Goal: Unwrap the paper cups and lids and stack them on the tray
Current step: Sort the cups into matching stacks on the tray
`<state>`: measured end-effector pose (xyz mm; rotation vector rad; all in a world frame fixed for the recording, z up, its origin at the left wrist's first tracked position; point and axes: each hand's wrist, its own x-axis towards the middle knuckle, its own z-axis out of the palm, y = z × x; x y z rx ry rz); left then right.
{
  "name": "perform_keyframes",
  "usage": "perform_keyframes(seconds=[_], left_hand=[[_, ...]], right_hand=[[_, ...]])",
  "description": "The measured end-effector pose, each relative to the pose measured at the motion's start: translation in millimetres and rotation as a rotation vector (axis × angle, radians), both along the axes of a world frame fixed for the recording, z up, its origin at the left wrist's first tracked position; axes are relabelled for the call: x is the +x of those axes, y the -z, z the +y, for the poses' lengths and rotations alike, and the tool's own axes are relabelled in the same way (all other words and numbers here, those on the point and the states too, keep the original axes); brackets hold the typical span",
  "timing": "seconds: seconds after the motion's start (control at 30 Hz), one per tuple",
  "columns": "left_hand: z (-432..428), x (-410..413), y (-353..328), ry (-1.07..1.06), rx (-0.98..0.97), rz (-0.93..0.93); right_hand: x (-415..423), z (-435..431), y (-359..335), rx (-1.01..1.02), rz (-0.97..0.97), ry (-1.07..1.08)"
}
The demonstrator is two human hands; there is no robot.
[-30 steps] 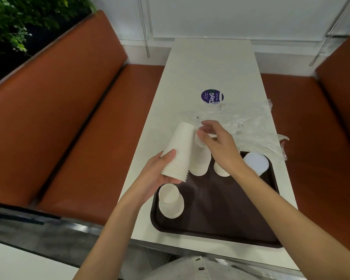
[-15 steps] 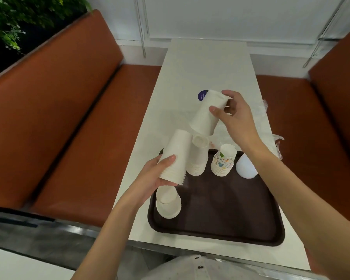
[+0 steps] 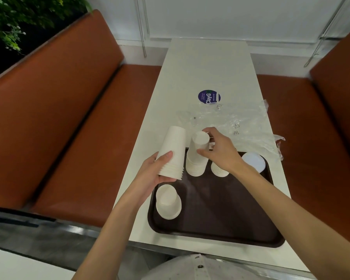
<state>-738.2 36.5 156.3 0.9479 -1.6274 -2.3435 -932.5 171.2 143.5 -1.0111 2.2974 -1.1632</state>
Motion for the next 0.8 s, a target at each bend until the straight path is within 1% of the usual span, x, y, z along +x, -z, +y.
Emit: perform_keyframes(seconds=[0.1,0.13,0.23,0.3,0.33,0.4,0.47,0.53,0.63,0.7,0.8], left_hand=[[7.0,-3.0,-2.4,0.016,0.004,-0.011],[9.5,-3.9,-3.4,0.021,0.018,-0.003],[14.6,-6.9,-9.3,0.027,0.093,0.028],[16.5,-10.1,-13.3,0.035,0.132,0.028],[17.5,-11.8,-14.8,0.041,0.148,0.028],[18.4,-14.5,-15.5,0.063,0.206,0.059],[20.4,-14.5,-16.3,0.11,0.335,0.152],[22.4,-13.6,-16.9,0.151,0.417,0.181],[25.8,-13.8,-15.2,0.145,0.378,0.114],[27.4,-14.3,-15.3,0.11,0.394,0.119],[28.4,-16.1,-14.8,0.026,0.41,0.134]], right_hand=[[-2.4,0.3,-2.4,0.086,-0.043,-0.04],[-2.1,0.9,-6.6,0.058,-0.071,-0.025],[3.9,2.5,-26.4,-0.155,-0.146,0.028],[10.8,1.3,-39.4,-0.248,-0.269,0.001],[14.1,0.0,-44.7,-0.26,-0.348,-0.029],[18.6,-4.6,-50.8,-0.218,-0.461,-0.096],[19.6,-8.6,-52.2,-0.165,-0.476,-0.136],[17.3,-11.1,-52.4,-0.183,-0.494,-0.11],[12.5,-12.4,-51.9,-0.218,-0.545,-0.075],[11.2,-13.0,-51.9,-0.23,-0.579,-0.067],[8.8,-12.4,-53.5,-0.277,-0.569,-0.018]])
